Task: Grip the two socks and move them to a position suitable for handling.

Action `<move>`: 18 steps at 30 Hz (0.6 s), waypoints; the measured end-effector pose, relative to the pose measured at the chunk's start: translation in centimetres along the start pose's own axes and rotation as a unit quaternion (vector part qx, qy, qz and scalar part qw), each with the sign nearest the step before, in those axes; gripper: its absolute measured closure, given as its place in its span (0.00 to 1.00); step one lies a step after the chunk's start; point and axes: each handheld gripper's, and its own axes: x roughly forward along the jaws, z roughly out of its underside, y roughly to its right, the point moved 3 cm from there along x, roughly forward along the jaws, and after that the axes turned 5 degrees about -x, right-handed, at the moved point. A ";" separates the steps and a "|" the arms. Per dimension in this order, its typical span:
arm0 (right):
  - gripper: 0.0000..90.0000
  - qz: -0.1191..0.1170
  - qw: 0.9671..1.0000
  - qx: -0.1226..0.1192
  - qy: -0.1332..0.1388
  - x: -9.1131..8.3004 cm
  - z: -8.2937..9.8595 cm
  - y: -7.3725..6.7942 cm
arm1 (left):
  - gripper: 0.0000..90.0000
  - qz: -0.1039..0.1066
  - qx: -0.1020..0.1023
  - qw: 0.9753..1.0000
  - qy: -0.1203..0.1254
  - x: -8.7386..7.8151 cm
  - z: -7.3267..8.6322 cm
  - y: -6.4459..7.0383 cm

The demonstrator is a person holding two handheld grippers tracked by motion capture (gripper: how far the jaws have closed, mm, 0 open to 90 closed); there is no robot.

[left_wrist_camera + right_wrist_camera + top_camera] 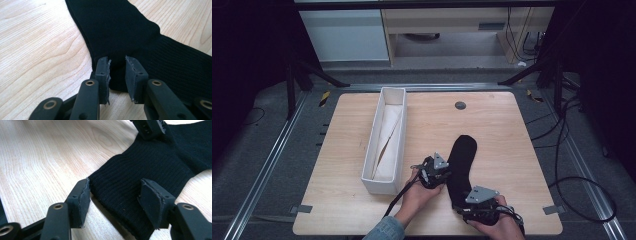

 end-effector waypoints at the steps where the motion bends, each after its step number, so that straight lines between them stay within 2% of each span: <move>1: 0.49 -0.001 1.000 0.001 0.001 0.0 0.0 0.1 | 0.81 0.000 0.000 1.000 -0.001 0.0 0.0 0.0; 7: 0.63 0.004 1.000 0.004 0.004 -0.1 0.2 0.6 | 0.81 0.000 0.000 1.000 -0.001 0.0 0.0 0.0; 11: 0.76 0.014 1.000 0.001 0.002 -0.2 0.2 0.9 | 0.81 0.000 0.001 1.000 0.000 0.0 0.0 0.0; 18: 0.81 0.022 1.000 -0.004 -0.005 -0.2 0.0 1.0 | 0.81 0.001 0.000 1.000 -0.001 0.0 0.0 0.0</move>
